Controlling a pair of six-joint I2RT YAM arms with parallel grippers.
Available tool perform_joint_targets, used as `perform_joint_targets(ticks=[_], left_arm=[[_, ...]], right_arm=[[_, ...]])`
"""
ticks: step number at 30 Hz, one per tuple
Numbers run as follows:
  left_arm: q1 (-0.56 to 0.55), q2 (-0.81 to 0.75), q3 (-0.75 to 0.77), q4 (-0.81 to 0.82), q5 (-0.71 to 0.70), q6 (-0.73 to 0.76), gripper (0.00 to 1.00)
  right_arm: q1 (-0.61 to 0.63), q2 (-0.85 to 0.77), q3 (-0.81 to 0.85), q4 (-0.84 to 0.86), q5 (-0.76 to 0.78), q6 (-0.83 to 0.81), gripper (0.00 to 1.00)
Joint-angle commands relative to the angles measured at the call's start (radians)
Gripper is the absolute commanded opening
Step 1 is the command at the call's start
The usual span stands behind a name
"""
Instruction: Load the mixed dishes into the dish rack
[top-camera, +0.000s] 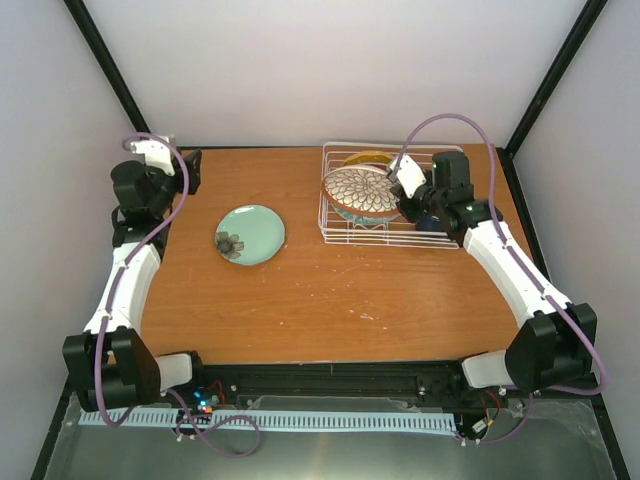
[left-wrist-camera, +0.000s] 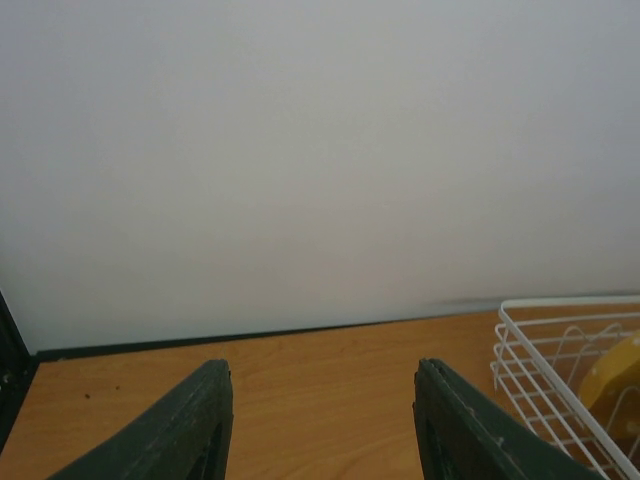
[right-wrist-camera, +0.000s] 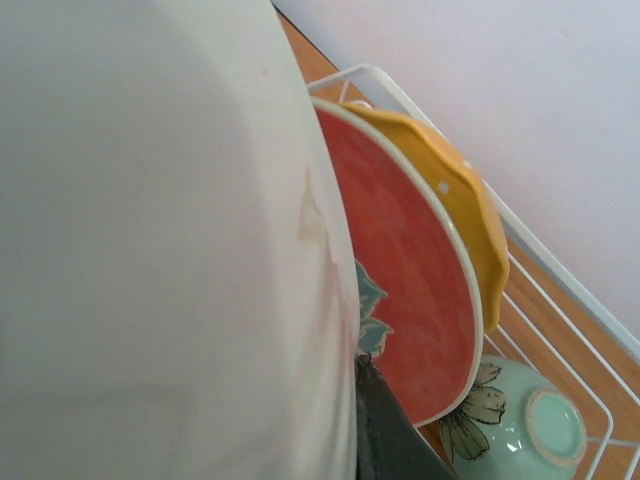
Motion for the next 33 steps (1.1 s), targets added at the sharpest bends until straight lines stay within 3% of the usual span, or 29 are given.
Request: perform_joint_targets(ticks=[1,12,33], left_arm=[[-0.003,-0.038,-0.034,-0.024,0.021,0.054,0.51],[-0.003,-0.067,-0.062,0.005,-0.019,0.053,0.5],[-0.003,-0.102,-0.08,-0.006,-0.073,0.096,0.48]], right_arm=[[0.001,-0.052,-0.064,0.266,0.023,-0.031,0.03],[0.001,-0.016,-0.149,0.474,0.059,-0.114,0.03],[-0.009,0.233,-0.055,0.491,0.071,-0.32,0.03]])
